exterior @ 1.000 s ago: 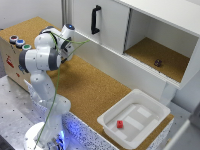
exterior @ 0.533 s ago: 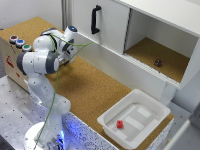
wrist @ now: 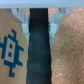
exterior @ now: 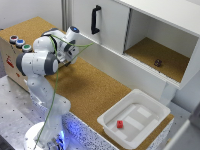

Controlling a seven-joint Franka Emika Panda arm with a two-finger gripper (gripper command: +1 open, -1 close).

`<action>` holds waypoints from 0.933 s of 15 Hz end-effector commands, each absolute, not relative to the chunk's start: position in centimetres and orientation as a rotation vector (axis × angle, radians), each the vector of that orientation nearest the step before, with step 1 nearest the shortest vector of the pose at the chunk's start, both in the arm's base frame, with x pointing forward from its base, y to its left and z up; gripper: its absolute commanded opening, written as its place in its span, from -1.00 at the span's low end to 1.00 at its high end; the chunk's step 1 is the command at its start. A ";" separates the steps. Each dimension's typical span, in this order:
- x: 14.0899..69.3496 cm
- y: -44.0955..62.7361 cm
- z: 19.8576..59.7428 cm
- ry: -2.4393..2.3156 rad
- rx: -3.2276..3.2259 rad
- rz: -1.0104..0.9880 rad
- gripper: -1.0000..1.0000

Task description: Pull the handle of the drawer

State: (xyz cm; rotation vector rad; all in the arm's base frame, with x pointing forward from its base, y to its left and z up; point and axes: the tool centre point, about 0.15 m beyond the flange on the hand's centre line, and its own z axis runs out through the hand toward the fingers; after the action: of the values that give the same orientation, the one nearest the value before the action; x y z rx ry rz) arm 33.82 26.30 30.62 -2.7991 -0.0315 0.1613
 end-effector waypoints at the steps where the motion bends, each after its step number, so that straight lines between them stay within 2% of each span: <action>1: 30.3 20.6 22.7 -0.061 -2.733 0.120 1.00; 14: 29.9 21.5 29.7 -0.071 -2.804 -0.116 1.00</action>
State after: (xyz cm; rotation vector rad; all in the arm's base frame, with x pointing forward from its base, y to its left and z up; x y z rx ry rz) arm 31.28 22.47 28.23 -2.8125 -0.0909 0.0810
